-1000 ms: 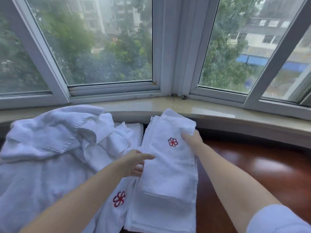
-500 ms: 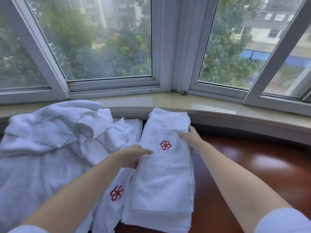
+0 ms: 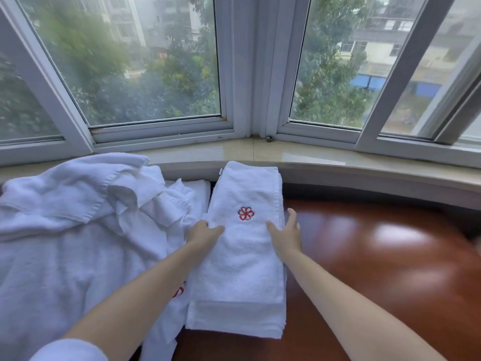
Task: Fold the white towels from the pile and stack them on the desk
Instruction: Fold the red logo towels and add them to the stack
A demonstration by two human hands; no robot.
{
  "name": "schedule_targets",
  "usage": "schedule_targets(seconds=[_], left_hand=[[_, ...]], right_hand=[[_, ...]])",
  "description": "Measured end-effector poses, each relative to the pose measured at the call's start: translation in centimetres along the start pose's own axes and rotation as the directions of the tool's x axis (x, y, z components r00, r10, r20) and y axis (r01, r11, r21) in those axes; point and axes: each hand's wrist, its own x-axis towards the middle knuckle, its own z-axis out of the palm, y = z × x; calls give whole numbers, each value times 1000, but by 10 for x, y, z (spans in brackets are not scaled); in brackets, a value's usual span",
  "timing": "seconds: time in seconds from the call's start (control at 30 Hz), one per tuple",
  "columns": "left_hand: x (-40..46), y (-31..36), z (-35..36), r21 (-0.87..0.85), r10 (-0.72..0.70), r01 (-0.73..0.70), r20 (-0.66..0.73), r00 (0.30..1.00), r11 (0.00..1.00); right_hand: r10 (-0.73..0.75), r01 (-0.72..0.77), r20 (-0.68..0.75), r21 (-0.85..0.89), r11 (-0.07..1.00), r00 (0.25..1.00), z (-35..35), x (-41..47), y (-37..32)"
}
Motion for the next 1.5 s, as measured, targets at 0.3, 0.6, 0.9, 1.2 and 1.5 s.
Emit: schedule_targets(seconds=[0.3, 0.6, 0.9, 1.2, 1.5], left_hand=[[-48, -24, -10, 209, 91, -103, 66, 994, 972], [-69, -29, -9, 471, 223, -181, -34, 974, 863], [-14, 9, 11, 583, 486, -393, -5, 874, 712], [72, 26, 26, 139, 212, -213, 21, 977, 967], [104, 20, 12, -481, -60, 118, 135, 989, 869]], right_hand=[[-4, 22, 134, -132, 991, 991, -18, -59, -1], [-110, 175, 141, -625, 761, 984, -24, -76, 8], [-214, 308, 245, -456, 835, 945, -4, -8, -8], [35, -79, 228, 189, 979, 973, 17, 68, 10], [11, -145, 330, 386, 911, 944, 47, 96, -12]])
